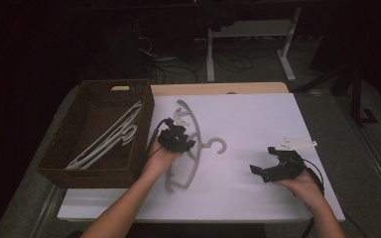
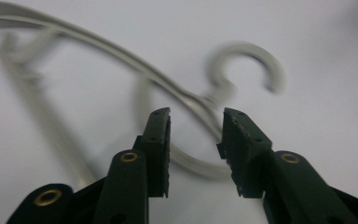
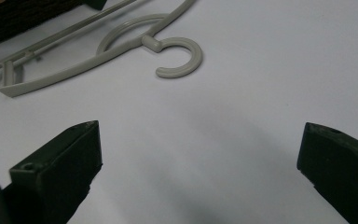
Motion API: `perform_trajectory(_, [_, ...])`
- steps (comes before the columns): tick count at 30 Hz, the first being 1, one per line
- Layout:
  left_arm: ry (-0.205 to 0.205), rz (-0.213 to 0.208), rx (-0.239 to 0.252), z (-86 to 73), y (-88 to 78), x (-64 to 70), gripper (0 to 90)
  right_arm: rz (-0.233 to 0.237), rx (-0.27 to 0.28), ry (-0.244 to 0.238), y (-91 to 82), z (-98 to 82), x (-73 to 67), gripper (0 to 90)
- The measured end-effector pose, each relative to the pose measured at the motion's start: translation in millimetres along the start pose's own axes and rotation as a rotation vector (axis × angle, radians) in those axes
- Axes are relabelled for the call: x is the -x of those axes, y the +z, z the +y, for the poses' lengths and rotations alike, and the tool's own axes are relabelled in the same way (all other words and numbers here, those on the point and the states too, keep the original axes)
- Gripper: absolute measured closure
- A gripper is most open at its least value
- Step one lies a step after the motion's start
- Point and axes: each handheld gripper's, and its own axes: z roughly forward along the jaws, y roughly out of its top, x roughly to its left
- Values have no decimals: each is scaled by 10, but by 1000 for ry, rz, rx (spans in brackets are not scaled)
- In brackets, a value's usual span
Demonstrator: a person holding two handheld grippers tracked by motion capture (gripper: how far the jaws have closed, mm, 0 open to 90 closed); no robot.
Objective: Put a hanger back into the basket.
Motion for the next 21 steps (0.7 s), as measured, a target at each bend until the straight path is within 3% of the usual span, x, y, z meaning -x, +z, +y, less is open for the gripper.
perform_trajectory(6, [-90,104,-22,88,204,-343,541,3,0,0,2,-2,4,0])
perform_trajectory(8, [-119,121,-34,80,269,-424,532,4,-1,0,1,-3,5,0])
perform_trajectory(12, [-129,178,-57,57,380,-502,485,5,0,1,1,-4,9,0])
perform_trajectory(15, [-150,180,-89,34,454,-539,478,4,-3,-1,7,-4,11,0])
perform_trajectory(21, [-181,168,-110,7,487,-573,572,3,-2,2,1,-6,15,0])
